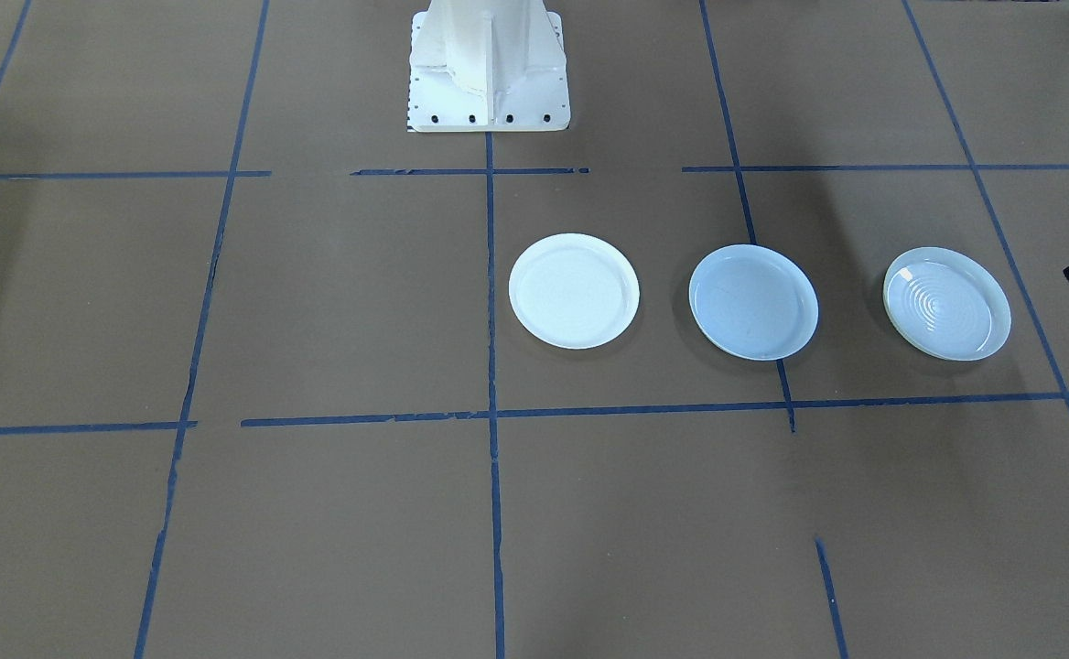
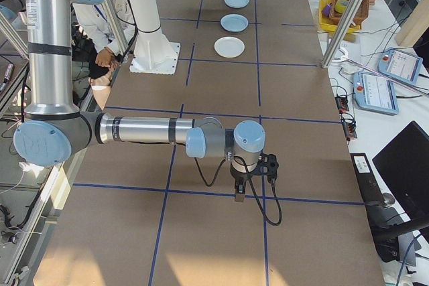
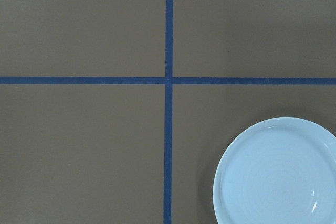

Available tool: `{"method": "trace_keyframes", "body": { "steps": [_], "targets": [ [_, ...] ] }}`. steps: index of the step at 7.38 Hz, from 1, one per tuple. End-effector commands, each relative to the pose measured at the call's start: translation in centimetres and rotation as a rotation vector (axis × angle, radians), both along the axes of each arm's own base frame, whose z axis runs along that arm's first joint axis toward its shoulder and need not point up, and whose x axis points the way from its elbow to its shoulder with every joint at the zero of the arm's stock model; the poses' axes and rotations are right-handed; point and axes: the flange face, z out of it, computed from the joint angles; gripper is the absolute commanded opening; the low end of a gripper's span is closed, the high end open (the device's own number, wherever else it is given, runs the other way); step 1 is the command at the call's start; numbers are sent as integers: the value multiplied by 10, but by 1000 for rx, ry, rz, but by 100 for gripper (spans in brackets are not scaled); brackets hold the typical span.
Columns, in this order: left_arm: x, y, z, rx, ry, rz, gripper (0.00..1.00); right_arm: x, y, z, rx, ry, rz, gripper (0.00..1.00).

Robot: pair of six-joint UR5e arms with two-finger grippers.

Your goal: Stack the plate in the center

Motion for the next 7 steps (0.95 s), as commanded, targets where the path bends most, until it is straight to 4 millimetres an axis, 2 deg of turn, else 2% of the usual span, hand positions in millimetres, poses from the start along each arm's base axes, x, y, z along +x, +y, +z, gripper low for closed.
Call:
{"method": "trace_keyframes", "body": {
  "steps": [1,4,5,7],
  "targets": [
    [55,7,25,-24,53,9,100,0,0,0,0,1,0,100],
    [76,8,29,-39,52,48,100,0,0,0,0,-1,0,100],
    [78,8,29,-42,55,54,99,0,0,0,0,-1,0,100],
    [81,11,34,-53,52,62,68,0,0,0,0,-1,0,100]
  ]
}}
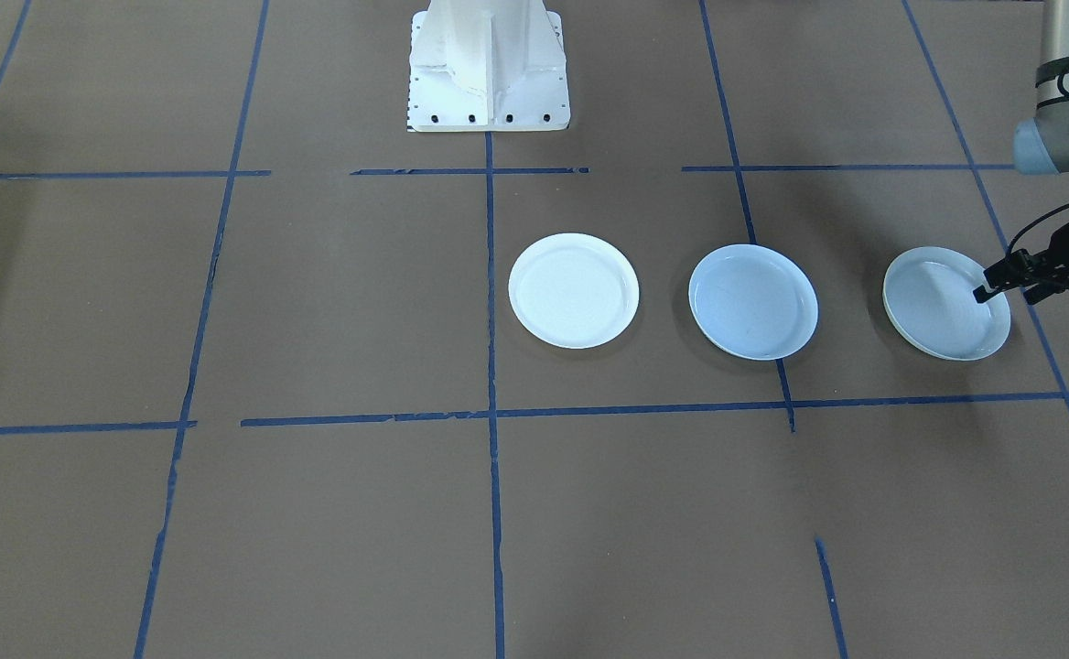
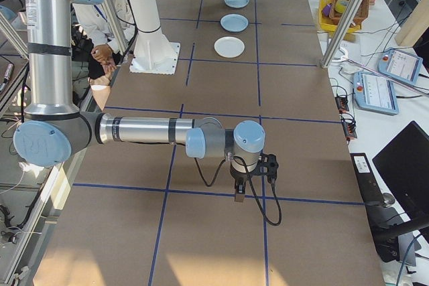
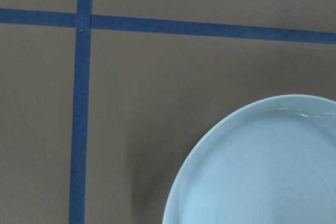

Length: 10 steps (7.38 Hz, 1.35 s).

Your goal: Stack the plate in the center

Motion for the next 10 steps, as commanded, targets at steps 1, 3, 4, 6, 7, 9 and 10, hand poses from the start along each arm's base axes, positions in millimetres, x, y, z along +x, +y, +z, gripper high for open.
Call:
{"method": "trace_keyframes", "body": {
  "steps": [1,3,4,6,7,9,10],
  "targets": [
    [2,2,5,-12,-3,7,55,0,0,0,1,0,-1,100],
    [4,2,6,-12,-3,11,28,0,0,0,1,0,-1,100],
    [5,2,6,-14,-1,14,7,0,0,0,1,1,-1,100],
    [10,10,-6,-56,116,90,0,0,0,0,1,1,-1,100],
    [13,14,-17,-72,179,131,0,0,0,0,0,1,0,100],
    [5,5,-61,-28,232,122,0,0,0,0,2,0,-1,100],
    [3,2,-87,-64,246,71,0,0,0,0,0,1,0,100]
  ]
}}
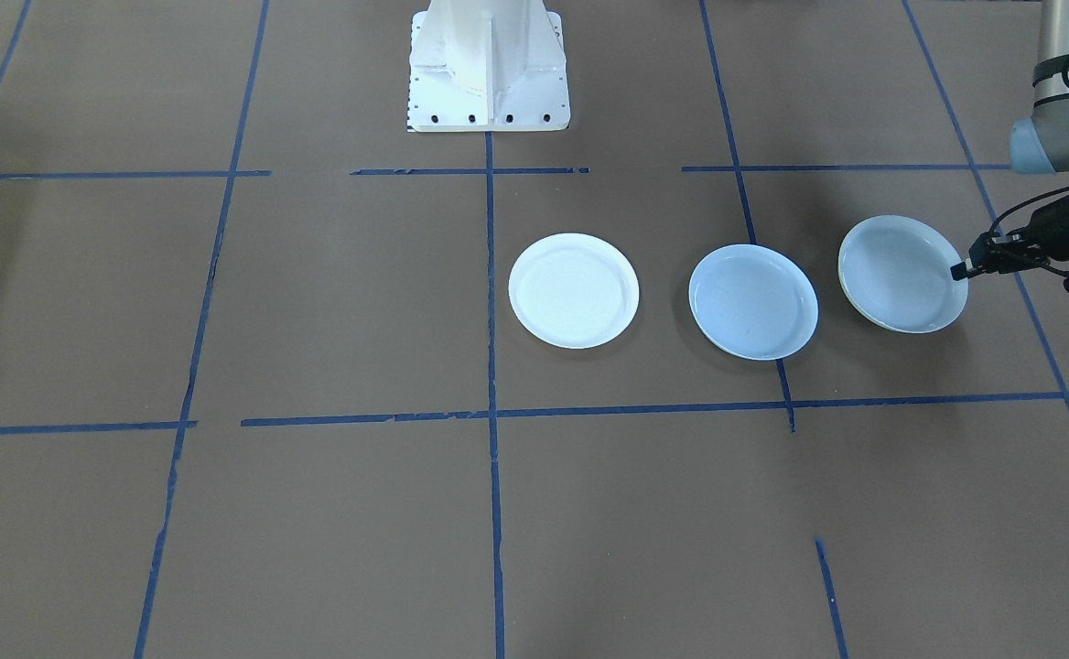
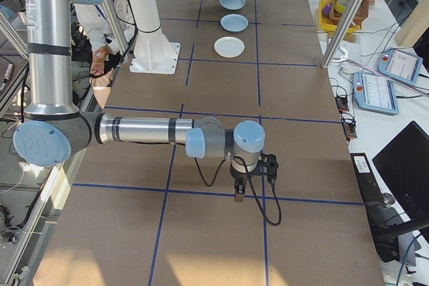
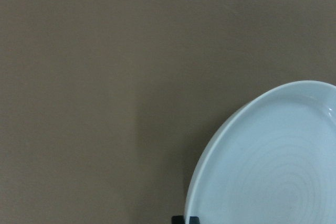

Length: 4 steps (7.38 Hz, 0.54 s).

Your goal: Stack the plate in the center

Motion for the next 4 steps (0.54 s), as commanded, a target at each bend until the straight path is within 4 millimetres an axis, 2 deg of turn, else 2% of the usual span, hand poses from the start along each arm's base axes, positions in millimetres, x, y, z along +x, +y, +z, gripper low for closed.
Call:
{"method": "trace_keyframes", "body": {
  "steps": [1,2,3,4],
  "targets": [
    [-2,-9,-61,-68,37,-85,0,0,0,0,0,1,-1,100],
    [2,-18,-97,-83,21,-178,0,0,0,0,-1,0,0,100],
    [26,-15,-113,-113,5,-206,0,0,0,0,-1,0,0,100],
    [62,-12,-122,-155,-16,-221,0,0,0,0,-1,1,1,100]
  ]
}}
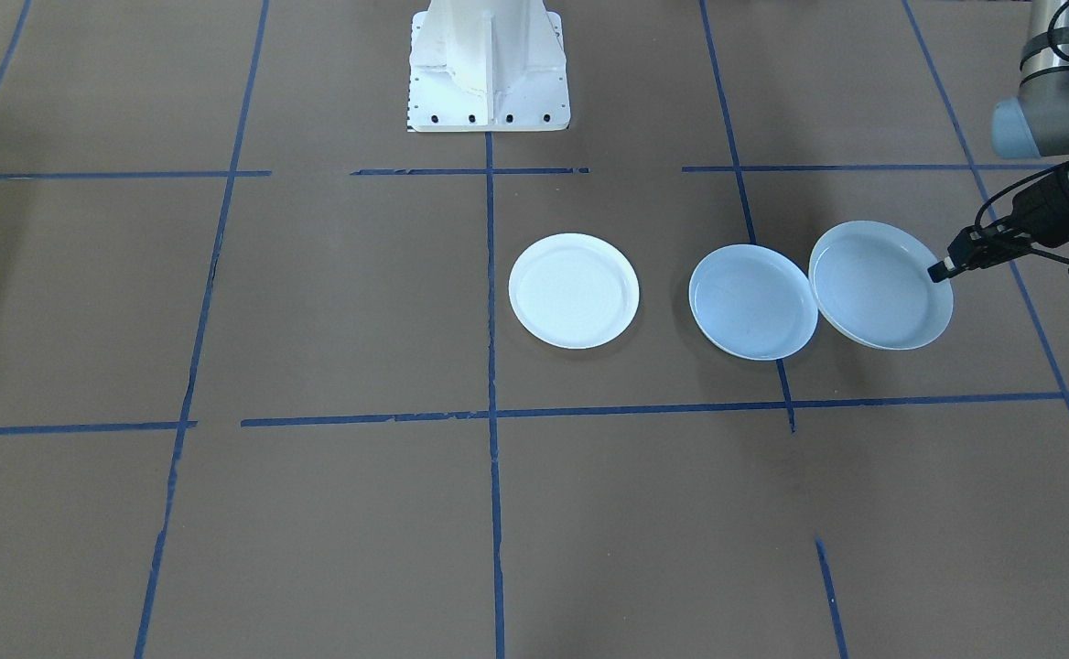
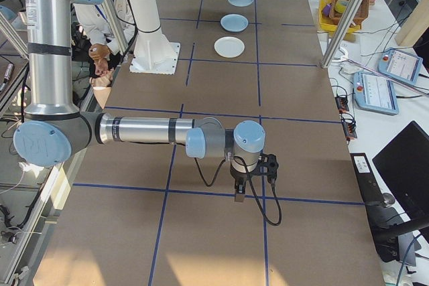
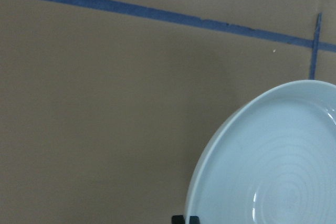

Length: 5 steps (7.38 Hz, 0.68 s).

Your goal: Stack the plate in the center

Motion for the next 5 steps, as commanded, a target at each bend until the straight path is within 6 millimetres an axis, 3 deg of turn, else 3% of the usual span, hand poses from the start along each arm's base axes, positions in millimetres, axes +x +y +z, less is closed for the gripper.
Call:
{"method": "trace_keyframes", "body": {
  "steps": [1,2,5],
  "targets": [
    [72,4,-32,-74,-16,-29,0,0,0,0,1,1,-1,100],
    [92,11,-32,-78,-24,-8,0,0,0,0,0,1,0,100],
    [106,18,-28,-97,-33,6,0,0,0,0,0,0,0,100]
  ]
}}
